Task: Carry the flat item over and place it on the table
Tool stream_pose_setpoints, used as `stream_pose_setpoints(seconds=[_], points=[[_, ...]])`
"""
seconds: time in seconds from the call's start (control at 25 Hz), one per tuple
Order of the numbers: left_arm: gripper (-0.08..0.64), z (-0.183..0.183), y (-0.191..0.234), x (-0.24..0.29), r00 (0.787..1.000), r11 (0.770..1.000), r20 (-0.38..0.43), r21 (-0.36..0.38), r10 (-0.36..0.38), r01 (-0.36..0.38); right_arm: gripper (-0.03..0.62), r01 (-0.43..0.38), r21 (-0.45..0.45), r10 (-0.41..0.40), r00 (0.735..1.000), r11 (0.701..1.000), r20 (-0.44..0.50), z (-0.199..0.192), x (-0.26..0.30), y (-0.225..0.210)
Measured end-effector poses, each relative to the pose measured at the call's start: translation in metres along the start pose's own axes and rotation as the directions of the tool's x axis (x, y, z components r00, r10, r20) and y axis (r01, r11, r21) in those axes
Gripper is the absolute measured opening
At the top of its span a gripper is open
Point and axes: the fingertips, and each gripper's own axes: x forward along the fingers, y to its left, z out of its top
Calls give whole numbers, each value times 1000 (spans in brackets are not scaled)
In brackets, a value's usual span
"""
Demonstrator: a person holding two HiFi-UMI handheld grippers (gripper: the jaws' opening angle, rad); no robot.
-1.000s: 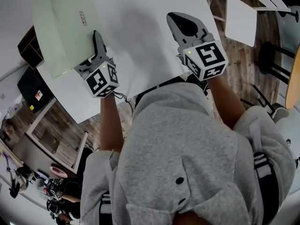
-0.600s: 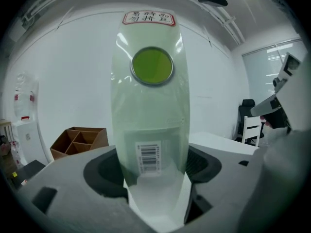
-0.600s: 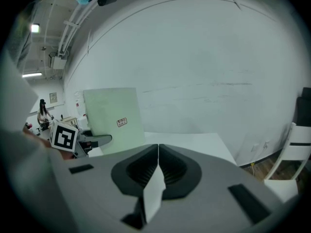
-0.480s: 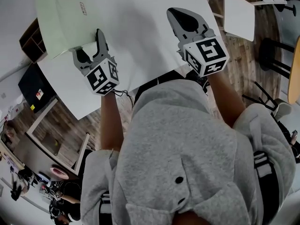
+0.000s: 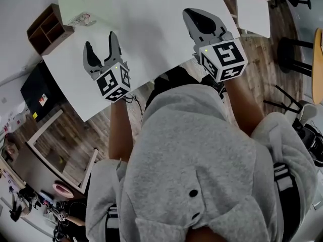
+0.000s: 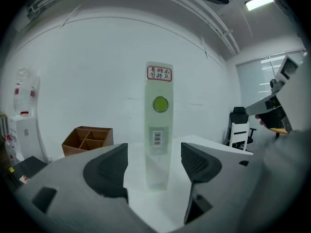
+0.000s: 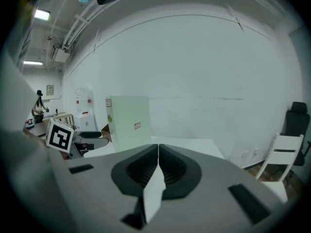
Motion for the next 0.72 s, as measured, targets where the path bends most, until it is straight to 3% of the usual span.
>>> stream_pose_setpoints(seconds=[0.36,0.48,0.56,0.72], points=[[324,14,-7,-58,1000,1000,12,-1,-20,20,26,20,-52,-20,1000,998,-12,-8,-46,26],[237,21,-9,-78,1000,999,16,42,6,-6,26,5,-55,-6,1000,998,-8,-8,-50,30],[126,22,-14,-91,1000,997,0,67,26,-26,26,-7,-53,7,1000,999,-7,-9,-53,31],[36,19,-33,-112,1000,1000,-25,24,4,-3,26,-24,-51,24,1000,998,-3,-16,-65,26]])
